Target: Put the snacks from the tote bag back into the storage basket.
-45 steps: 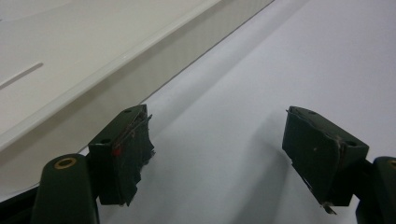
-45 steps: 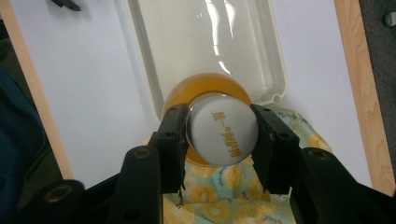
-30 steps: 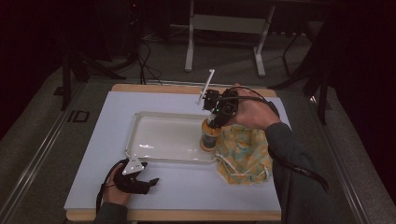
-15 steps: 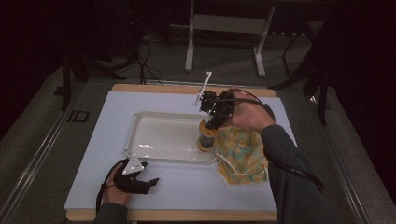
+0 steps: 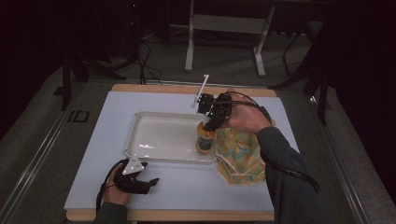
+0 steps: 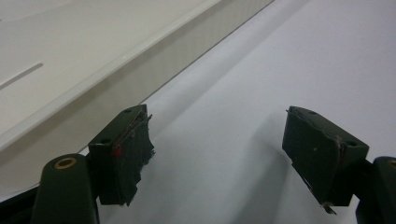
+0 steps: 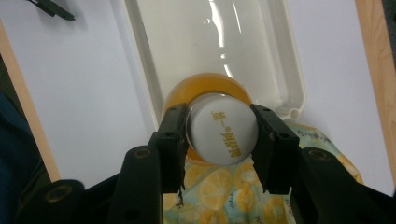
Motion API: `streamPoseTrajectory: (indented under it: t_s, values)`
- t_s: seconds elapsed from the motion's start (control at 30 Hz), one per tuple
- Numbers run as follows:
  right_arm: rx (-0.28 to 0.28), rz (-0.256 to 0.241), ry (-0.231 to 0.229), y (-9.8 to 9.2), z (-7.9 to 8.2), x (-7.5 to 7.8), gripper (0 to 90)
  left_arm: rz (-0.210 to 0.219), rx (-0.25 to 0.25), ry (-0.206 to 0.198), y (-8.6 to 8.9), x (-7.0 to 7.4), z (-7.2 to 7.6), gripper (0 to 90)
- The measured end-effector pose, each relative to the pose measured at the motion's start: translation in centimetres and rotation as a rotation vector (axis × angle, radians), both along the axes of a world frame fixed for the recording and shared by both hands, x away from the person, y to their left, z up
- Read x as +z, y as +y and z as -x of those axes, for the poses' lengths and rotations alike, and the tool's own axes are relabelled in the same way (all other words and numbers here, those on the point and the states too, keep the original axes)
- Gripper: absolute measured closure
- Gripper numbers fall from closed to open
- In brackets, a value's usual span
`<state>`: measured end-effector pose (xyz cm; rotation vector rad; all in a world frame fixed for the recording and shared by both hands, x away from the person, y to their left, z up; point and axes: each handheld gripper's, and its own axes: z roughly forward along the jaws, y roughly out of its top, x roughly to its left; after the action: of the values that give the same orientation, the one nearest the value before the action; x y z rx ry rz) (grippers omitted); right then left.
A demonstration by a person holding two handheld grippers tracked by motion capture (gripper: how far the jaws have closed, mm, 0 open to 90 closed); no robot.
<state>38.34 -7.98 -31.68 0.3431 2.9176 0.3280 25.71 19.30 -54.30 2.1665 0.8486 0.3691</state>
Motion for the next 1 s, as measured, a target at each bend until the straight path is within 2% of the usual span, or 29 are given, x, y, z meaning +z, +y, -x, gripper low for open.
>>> streamPoseTrajectory:
  t_s: [0.73, 1.0]
  values:
    - [-0.016, -0.008, 0.015, 0.2, -0.3, -1.7, 58.8, 0.005, 0.002, 0.0, 0.0, 0.0, 0.0, 23.5]
    - [-0.02, 0.003, 0.028, 0.1, -0.1, -2.5, 58.7, 0.004, 0.001, 0.0, 0.0, 0.0, 0.0, 23.5]
